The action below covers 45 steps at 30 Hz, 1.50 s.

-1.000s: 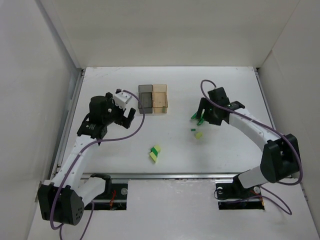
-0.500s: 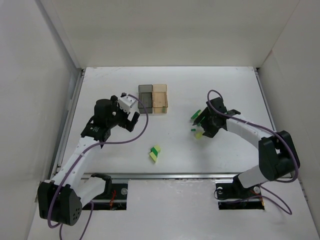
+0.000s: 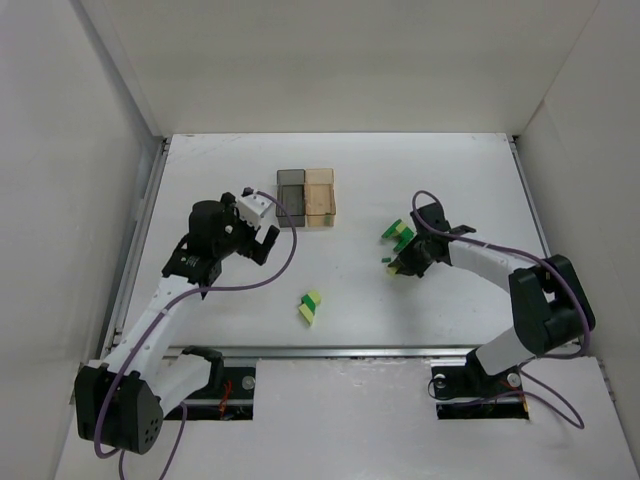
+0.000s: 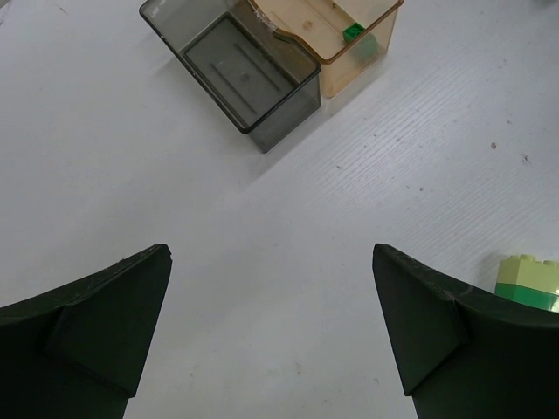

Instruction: Sort the legos into containers by color

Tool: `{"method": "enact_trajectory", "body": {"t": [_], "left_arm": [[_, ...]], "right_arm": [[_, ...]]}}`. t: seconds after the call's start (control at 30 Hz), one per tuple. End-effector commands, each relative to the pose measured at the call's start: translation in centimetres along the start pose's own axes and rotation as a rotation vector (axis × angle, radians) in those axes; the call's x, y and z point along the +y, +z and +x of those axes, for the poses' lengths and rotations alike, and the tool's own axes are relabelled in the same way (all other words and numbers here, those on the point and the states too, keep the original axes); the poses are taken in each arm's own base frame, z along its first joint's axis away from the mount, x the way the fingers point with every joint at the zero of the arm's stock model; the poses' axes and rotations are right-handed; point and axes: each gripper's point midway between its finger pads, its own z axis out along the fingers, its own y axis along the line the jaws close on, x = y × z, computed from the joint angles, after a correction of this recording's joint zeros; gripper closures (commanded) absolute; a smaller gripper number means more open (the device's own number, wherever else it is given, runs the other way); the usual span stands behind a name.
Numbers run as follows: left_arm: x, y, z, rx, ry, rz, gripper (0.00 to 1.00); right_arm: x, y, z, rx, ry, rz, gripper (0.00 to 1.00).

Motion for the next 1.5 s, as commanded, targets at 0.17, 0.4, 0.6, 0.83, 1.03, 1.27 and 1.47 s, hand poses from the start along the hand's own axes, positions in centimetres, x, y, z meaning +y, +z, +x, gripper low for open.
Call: {"method": "enact_trajectory", "body": {"t": [0.17, 0.4, 0.6, 0.83, 1.03, 1.27, 1.47], "left_arm": [[0.1, -0.3, -1.1, -0.048, 0.023, -0.012, 0.01], [2.1, -0.1, -1.7, -0.072, -0.057, -0.132, 0.01], [10.8, -3.4, 0.5, -0.137, -0.484, -0.683, 0.06], [11.6, -4.3, 1.6, -0.106, -0.54, -0.695, 0.06], [12.2, -4.9, 1.2, -0.115, -0.519, -0.701, 0.04], [10.1, -3.2, 0.4, -0.098, -0.398, -0.518, 0.0], [9.3, -2.6, -0.9, -0.111, -0.285, -0.423, 0.0]], "right_arm": [[1.1, -2.3, -1.5, -0.089, -0.055, -0.054, 1.0], [15.2, -8.2, 1.6, -0.141, -0.661, -0.547, 1.0], [29.4, -7.7, 3.0, -0.18, -1.022, -0.754, 1.0], [35.6, -0.9, 4.2, -0.164, -1.098, -0.732, 1.0], [36.7, -0.6, 5.5, -0.144, -1.144, -0.805, 0.68], [36.7, -4.8, 5.7, -0.154, -1.214, -0.851, 0.0], [29.7, -7.4, 6.6, -0.172, -1.393, -0.693, 0.0]]}}
